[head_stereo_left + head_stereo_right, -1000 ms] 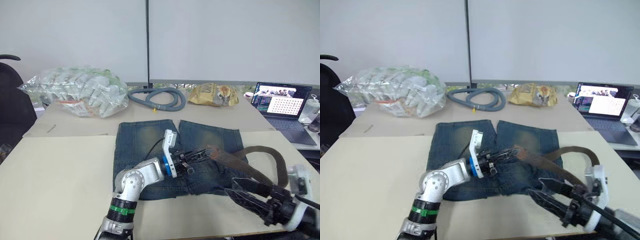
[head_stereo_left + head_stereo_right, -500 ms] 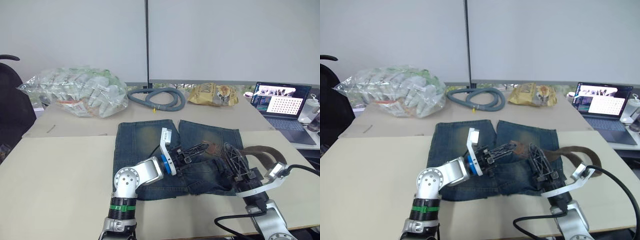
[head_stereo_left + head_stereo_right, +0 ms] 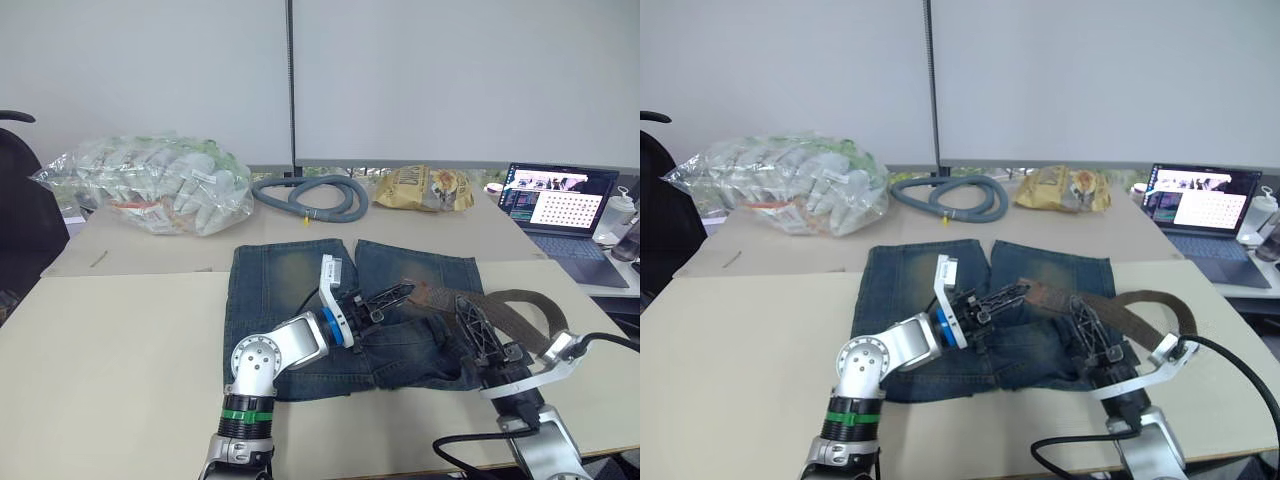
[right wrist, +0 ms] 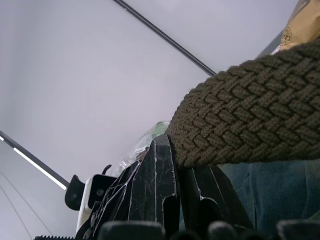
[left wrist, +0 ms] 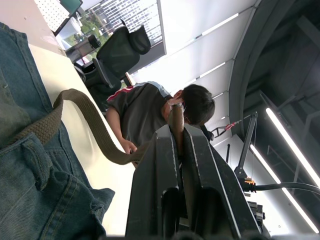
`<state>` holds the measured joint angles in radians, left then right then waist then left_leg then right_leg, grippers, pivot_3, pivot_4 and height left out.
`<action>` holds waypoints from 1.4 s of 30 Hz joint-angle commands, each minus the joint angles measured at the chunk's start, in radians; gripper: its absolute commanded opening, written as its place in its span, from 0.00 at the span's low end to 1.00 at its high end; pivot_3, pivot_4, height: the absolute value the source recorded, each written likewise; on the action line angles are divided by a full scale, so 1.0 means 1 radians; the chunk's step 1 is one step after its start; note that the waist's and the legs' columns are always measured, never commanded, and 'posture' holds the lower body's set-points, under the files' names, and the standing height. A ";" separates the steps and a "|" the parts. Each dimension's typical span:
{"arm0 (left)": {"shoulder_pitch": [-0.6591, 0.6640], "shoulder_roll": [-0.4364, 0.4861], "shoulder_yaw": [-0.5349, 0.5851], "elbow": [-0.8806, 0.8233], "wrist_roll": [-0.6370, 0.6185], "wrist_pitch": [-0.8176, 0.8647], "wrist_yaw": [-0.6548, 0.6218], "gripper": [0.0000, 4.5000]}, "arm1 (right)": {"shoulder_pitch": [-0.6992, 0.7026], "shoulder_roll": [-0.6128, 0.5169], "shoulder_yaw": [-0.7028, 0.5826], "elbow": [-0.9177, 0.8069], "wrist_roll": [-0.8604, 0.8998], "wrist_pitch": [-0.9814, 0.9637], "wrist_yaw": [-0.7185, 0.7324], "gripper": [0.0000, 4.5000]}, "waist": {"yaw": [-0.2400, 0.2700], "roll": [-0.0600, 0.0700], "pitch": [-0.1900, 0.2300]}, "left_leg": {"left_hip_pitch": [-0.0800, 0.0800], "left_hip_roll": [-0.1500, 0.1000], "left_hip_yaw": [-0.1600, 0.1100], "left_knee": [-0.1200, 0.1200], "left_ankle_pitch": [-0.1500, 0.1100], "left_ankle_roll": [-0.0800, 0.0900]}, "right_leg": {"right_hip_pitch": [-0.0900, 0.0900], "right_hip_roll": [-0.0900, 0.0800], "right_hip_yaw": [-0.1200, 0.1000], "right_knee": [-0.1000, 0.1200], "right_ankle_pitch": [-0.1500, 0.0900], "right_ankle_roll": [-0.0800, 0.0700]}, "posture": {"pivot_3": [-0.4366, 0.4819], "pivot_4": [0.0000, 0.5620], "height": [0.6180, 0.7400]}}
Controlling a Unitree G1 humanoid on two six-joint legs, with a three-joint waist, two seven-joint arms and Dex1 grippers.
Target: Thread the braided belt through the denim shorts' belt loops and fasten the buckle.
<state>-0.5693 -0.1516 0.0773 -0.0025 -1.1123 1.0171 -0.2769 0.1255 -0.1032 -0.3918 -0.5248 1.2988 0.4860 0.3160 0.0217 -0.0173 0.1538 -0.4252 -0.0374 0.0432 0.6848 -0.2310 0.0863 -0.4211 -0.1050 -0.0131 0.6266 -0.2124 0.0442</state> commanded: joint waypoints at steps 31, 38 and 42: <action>-0.005 0.597 -0.431 -0.265 0.756 -0.508 -0.568 0.82 | -0.266 -0.631 -0.026 0.616 -0.301 0.208 0.365 0.00 | -0.006 0.002 0.000 | 0.000 0.002 0.004 -0.004 0.000 0.001 | 0.000 -0.007 0.003 -0.003 0.000 -0.002 | 0.48 0.27 1.00; 0.012 0.578 -0.423 -0.252 0.760 -0.503 -0.568 0.82 | -0.325 -0.609 0.033 0.663 -0.377 0.206 0.478 0.00 | -0.008 0.002 0.000 | 0.000 0.002 0.004 -0.004 0.000 0.001 | -0.001 -0.007 0.002 -0.003 0.000 -0.001 | 0.48 0.27 1.00; 0.022 0.569 -0.426 -0.234 0.771 -0.519 -0.569 0.82 | -0.363 -0.579 0.066 0.719 -0.441 0.159 0.534 0.00 | -0.011 0.002 0.000 | 0.000 0.002 0.004 -0.004 0.000 0.001 | 0.000 -0.007 0.002 -0.003 0.000 -0.001 | 0.48 0.27 1.00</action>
<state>-0.5472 0.4230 -0.3668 -0.2229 -0.3504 0.5254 -0.8428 -0.2191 -0.6900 -0.3472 0.1755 0.8879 0.6723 0.8129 0.0106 -0.0151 0.1538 -0.4245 -0.0358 0.0477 0.6807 -0.2311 0.0871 -0.4214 -0.1119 -0.0104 0.6236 -0.2121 0.0430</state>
